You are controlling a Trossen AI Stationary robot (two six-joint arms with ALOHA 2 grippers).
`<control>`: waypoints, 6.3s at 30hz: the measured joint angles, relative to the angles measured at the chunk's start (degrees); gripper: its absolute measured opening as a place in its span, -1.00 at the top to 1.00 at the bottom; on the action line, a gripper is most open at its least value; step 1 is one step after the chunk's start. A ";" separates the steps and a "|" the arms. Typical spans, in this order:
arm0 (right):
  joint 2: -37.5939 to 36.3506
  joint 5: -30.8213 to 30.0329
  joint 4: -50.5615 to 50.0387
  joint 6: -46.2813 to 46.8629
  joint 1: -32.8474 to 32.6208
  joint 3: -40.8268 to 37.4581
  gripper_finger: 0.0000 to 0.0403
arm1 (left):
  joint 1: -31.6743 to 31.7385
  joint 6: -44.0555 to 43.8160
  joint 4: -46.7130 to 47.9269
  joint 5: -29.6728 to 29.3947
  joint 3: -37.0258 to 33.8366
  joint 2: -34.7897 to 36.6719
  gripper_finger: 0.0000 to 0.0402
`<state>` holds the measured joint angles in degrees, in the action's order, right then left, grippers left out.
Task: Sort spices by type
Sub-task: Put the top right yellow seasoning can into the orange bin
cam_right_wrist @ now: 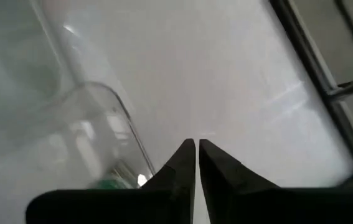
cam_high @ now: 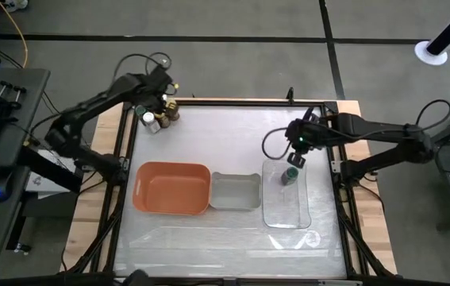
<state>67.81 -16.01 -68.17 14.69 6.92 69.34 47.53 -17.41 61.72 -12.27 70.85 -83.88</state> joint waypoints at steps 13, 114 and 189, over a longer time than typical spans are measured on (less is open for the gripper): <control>0.02 3.61 8.92 -0.82 4.37 -1.85 1.00 | -1.05 -1.60 -15.05 -6.03 0.13 -4.20 1.00; 0.04 4.21 12.84 -0.16 4.31 -1.90 1.00 | -13.50 -13.47 -28.68 -0.28 0.03 -23.18 1.00; 0.26 5.41 25.04 -8.15 4.67 -1.90 1.00 | -22.37 -15.58 -32.44 -4.74 2.49 -17.23 1.00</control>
<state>68.07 -10.60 -43.12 6.54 11.58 67.44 25.16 -32.99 29.28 -17.00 73.34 -101.11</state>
